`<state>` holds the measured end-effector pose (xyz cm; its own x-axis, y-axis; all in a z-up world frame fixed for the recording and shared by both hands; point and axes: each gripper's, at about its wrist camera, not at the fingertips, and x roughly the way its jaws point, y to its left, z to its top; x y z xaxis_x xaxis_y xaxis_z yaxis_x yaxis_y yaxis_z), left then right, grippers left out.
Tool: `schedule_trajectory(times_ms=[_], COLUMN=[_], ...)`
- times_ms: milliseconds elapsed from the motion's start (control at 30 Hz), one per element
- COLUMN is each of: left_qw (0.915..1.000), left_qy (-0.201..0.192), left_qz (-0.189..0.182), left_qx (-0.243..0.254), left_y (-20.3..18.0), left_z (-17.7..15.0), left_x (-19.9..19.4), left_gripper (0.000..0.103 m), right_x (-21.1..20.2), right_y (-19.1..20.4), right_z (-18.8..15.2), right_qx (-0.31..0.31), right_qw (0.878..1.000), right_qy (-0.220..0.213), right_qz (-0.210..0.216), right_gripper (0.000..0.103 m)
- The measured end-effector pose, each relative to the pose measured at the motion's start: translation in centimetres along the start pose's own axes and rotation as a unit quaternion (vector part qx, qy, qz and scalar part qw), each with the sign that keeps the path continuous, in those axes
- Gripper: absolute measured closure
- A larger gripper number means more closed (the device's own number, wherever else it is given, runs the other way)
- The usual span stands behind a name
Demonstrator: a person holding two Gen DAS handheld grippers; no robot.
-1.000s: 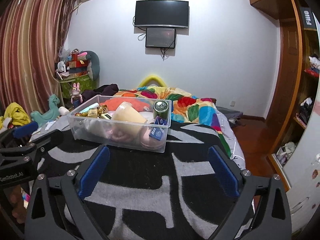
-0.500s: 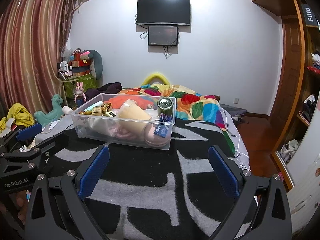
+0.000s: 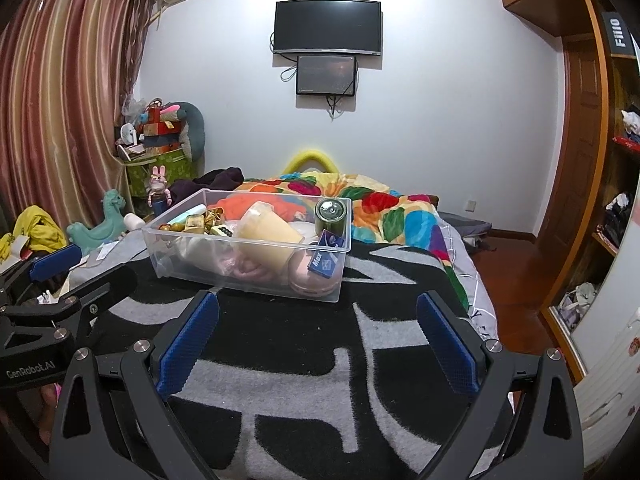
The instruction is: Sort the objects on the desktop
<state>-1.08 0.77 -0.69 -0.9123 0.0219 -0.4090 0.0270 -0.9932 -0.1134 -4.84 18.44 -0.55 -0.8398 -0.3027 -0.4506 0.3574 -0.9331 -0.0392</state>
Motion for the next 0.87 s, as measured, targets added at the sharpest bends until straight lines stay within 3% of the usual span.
schedule_trajectory(times_ms=[167, 400, 867], left_qw=[1.0, 0.9994, 0.9995], left_qy=[-0.003, 0.007, 0.006], left_qz=[0.0, -0.031, -0.022], left_qx=[-0.004, -0.014, -0.02], left_y=[0.06, 0.36, 0.83], left_z=[0.06, 0.19, 0.23], left_x=[-0.27, -0.02, -0.02], left_gripper=[0.002, 0.002, 0.002], right_x=[0.15, 0.3, 0.45], right_y=[-0.36, -0.5, -0.31], right_z=[0.01, -0.1, -0.35], right_qx=[0.009, 0.016, 0.015], right_qw=[1.0, 1.0, 1.0], right_qy=[0.004, 0.008, 0.013], right_qz=[0.001, 0.008, 0.01], right_gripper=[0.004, 0.004, 0.004])
